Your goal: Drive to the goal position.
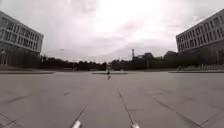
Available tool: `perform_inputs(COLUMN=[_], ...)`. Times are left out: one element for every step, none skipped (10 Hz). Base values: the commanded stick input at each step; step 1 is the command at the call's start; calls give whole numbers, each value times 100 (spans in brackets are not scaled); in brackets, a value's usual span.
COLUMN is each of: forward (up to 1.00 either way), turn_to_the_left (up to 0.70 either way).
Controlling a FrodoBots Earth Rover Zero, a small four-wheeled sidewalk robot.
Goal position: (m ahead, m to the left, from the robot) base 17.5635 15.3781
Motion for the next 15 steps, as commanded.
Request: perform_inputs(forward=[70,70,70,70,70,70,70,70,70,70,70,70,70,70,70], turn_to_the_left=[0,0,0,0,0,0,0,0,0,0,0,0,0,0,0])
